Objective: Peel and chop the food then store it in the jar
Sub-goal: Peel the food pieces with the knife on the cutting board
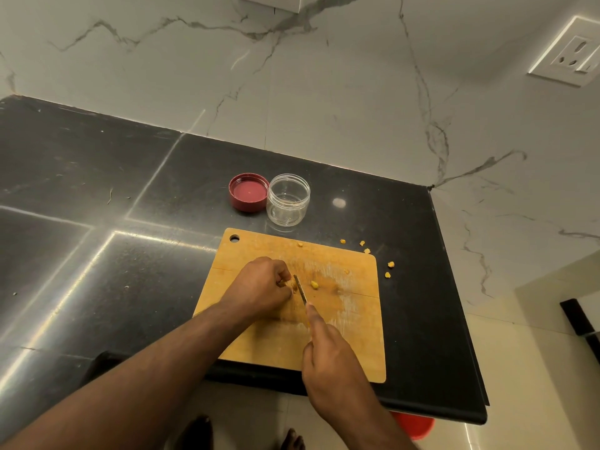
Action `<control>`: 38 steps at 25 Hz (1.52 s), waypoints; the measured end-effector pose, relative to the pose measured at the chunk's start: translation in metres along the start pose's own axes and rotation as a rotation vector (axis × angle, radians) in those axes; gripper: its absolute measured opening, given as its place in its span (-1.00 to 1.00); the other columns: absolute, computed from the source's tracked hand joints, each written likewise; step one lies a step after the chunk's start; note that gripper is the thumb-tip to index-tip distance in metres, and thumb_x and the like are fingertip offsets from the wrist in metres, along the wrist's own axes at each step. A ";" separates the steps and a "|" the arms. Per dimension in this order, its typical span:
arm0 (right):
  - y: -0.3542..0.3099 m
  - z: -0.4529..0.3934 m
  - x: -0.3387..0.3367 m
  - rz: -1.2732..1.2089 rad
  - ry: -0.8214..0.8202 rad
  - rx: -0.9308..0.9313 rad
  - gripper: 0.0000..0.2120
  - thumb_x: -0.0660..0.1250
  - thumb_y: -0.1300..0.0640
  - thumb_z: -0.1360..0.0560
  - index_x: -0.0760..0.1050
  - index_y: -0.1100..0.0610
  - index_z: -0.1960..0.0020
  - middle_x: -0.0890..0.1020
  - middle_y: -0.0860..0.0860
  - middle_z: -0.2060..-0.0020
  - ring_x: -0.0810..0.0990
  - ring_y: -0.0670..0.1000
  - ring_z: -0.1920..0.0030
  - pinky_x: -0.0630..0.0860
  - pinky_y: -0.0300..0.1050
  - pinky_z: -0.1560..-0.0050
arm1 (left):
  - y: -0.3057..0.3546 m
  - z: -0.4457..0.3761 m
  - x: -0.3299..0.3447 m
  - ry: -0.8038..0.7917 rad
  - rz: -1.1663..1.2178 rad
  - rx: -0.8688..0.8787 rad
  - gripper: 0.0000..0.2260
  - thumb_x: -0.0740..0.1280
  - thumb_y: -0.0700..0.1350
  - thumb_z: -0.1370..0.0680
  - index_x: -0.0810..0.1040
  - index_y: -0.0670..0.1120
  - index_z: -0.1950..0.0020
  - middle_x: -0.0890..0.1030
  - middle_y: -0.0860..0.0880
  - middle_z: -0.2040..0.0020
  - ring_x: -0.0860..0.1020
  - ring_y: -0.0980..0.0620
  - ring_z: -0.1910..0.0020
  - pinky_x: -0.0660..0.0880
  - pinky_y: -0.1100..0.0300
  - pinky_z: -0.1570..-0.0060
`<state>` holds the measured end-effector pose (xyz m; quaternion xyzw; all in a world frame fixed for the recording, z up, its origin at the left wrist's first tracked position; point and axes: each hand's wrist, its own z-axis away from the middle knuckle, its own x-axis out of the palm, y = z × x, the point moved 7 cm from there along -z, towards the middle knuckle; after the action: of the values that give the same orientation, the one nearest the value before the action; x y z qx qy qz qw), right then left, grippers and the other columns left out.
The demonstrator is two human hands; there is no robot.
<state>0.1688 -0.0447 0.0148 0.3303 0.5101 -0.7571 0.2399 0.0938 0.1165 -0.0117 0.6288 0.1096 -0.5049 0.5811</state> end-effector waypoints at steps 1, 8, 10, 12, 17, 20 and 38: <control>-0.001 0.000 0.001 0.022 -0.001 -0.005 -0.46 0.01 0.09 -0.67 -0.07 -0.16 -0.59 0.43 -0.11 -0.23 0.48 -0.12 -0.03 0.47 -0.23 0.00 | 0.000 0.000 0.000 0.004 -0.003 0.001 -0.79 0.45 -0.06 -0.51 0.64 0.01 -0.14 0.57 0.06 0.01 0.55 0.10 0.07 0.48 0.33 0.19; -0.002 -0.012 0.003 0.100 -0.050 0.013 -0.45 -0.01 0.12 -0.66 -0.09 -0.12 -0.60 0.42 -0.05 -0.30 0.44 -0.07 -0.15 0.44 -0.16 -0.17 | 0.004 0.000 0.000 0.022 -0.055 0.030 -0.81 0.43 -0.05 -0.52 0.64 0.02 -0.13 0.56 0.04 -0.01 0.53 0.10 0.08 0.46 0.31 0.18; -0.001 -0.019 0.003 0.089 -0.080 0.018 -0.46 -0.02 0.12 -0.67 -0.07 -0.11 -0.60 0.41 -0.02 -0.35 0.42 -0.03 -0.23 0.41 -0.12 -0.24 | 0.005 -0.001 0.000 0.018 -0.051 0.031 -0.82 0.43 -0.06 -0.52 0.64 0.01 -0.12 0.57 0.04 -0.02 0.53 0.09 0.07 0.49 0.29 0.15; 0.000 -0.022 0.004 0.071 -0.086 0.026 -0.46 -0.02 0.12 -0.67 -0.06 -0.11 -0.60 0.41 -0.03 -0.37 0.41 -0.04 -0.26 0.40 -0.13 -0.26 | 0.005 -0.001 -0.001 0.016 -0.053 0.026 -0.83 0.44 -0.06 -0.51 0.65 0.00 -0.10 0.57 0.04 0.00 0.53 0.09 0.08 0.54 0.25 0.13; 0.007 0.001 0.010 -0.003 -0.054 0.058 -0.46 0.03 0.10 -0.68 -0.06 -0.14 -0.60 0.41 -0.13 -0.34 0.40 -0.18 -0.17 0.37 -0.28 -0.23 | 0.004 -0.003 -0.002 0.016 -0.027 -0.010 -0.79 0.44 -0.02 -0.52 0.66 -0.02 -0.13 0.60 0.05 0.00 0.55 0.10 0.09 0.58 0.23 0.12; 0.009 0.020 0.006 -0.058 -0.051 0.056 -0.47 0.05 0.08 -0.67 -0.01 -0.18 -0.59 0.45 -0.20 -0.16 0.47 -0.19 -0.07 0.41 -0.35 -0.09 | 0.001 -0.003 -0.003 -0.007 -0.001 -0.009 -0.75 0.42 -0.04 -0.55 0.64 -0.01 -0.22 0.59 0.07 -0.04 0.54 0.13 0.08 0.54 0.29 0.10; 0.012 0.019 0.000 -0.063 -0.093 0.065 -0.47 0.08 0.07 -0.66 0.04 -0.21 -0.57 0.42 -0.25 -0.21 0.48 -0.20 -0.09 0.44 -0.33 -0.11 | -0.002 0.001 -0.002 -0.020 0.058 0.010 -0.87 0.46 -0.05 -0.53 0.58 0.06 -0.05 0.57 0.09 0.01 0.54 0.11 0.07 0.62 0.18 0.05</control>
<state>0.1724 -0.0665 0.0130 0.2860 0.4838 -0.7949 0.2286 0.0907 0.1171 -0.0115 0.6295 0.0829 -0.4949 0.5932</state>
